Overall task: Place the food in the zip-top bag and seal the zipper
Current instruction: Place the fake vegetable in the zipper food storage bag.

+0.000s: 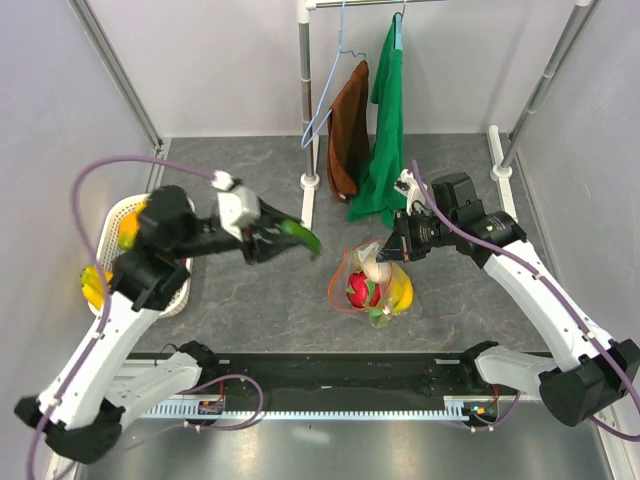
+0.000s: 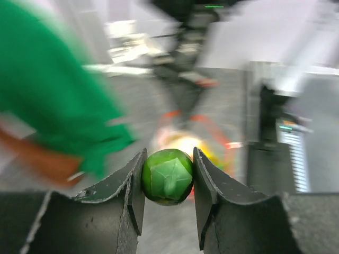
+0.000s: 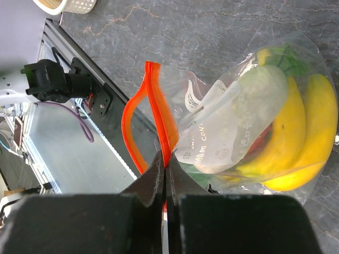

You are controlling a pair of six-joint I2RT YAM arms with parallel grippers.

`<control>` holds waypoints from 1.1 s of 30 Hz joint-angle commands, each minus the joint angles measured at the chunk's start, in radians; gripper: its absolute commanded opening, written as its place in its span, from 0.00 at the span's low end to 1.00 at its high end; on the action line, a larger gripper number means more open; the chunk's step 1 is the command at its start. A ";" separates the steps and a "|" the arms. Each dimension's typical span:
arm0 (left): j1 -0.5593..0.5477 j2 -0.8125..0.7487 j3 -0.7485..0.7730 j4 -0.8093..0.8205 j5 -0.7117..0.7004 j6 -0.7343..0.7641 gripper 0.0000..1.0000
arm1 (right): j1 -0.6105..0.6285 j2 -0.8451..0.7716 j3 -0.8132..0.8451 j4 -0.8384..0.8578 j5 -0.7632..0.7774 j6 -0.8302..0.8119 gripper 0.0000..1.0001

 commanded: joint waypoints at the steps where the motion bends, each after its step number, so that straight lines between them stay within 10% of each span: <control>1: -0.246 0.099 -0.068 0.061 -0.200 0.034 0.15 | -0.006 -0.025 -0.001 0.047 -0.022 0.009 0.00; 14: -0.450 0.431 -0.103 0.145 -0.327 -0.078 0.20 | -0.007 -0.055 -0.019 0.064 -0.038 0.026 0.00; 25: -0.680 0.488 0.012 0.026 -0.868 0.279 0.17 | -0.006 -0.052 -0.019 0.073 -0.047 0.034 0.00; 33: -0.716 0.459 -0.009 0.096 -0.886 0.430 0.20 | -0.006 -0.060 -0.017 0.069 -0.056 0.034 0.00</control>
